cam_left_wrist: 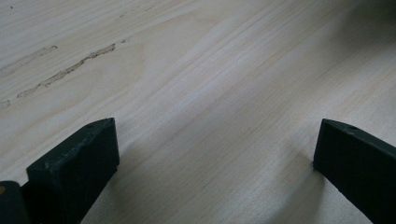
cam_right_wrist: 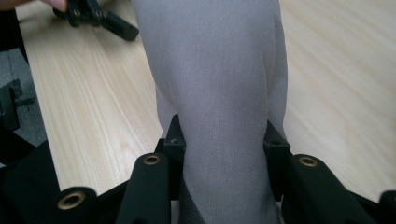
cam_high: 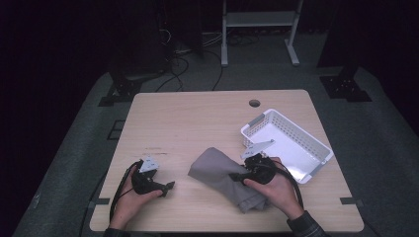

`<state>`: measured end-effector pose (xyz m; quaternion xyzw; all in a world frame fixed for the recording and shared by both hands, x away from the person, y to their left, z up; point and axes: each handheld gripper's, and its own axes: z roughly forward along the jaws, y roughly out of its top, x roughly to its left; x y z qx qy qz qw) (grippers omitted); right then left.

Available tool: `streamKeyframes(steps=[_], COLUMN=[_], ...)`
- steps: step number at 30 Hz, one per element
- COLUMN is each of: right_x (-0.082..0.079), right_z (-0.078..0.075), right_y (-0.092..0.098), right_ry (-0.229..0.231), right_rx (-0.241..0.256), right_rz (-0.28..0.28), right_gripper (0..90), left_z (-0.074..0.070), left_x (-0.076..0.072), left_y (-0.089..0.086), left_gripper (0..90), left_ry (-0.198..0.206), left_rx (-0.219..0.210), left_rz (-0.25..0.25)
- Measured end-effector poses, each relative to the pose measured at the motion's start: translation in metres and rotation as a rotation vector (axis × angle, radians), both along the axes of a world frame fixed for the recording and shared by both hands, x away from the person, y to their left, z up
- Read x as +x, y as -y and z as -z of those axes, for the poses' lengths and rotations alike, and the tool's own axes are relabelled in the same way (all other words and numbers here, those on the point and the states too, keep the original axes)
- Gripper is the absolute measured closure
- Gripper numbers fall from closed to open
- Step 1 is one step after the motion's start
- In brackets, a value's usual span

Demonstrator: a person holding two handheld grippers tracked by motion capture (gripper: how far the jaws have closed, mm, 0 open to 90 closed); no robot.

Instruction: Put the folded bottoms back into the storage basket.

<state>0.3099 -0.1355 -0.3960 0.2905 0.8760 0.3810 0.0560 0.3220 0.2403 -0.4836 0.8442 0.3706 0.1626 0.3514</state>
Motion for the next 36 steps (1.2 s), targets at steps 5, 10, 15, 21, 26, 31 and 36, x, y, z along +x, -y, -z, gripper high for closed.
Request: streamKeyframes(steps=[5,10,15,21,26,31,36], right_x=[0.001,0.004,0.009,0.013,0.017,0.022,0.026], right_z=[-0.018,-0.031,-0.037,-0.050,-0.058,-0.065,-0.068], right_y=[0.009,0.014,0.020,0.029,0.037,0.047,0.056], right_ry=[0.019,0.032,0.039,0.050,0.066,0.079,0.080], right_rx=[0.011,0.007,0.017,0.004,0.005,0.003,0.007], right_rz=[0.017,0.030,0.045,0.075,0.096,0.119,0.146], right_gripper=[63.1,63.1,63.1,63.0,63.0,63.0,63.0], left_z=[0.000,0.000,0.000,0.000,0.000,0.000,0.000], left_x=[0.000,0.000,0.000,0.000,0.000,0.000,0.000], left_y=[0.000,0.000,0.000,0.000,0.000,0.000,0.000], left_gripper=[0.0,0.0,0.0,0.0,0.0,0.0,0.0], left_ry=[0.000,0.000,-0.002,-0.002,0.000,0.002,-0.002], left_rx=[0.000,0.000,0.001,0.001,0.000,0.002,0.000], left_rz=[0.000,0.000,0.001,0.001,0.000,0.001,0.000])
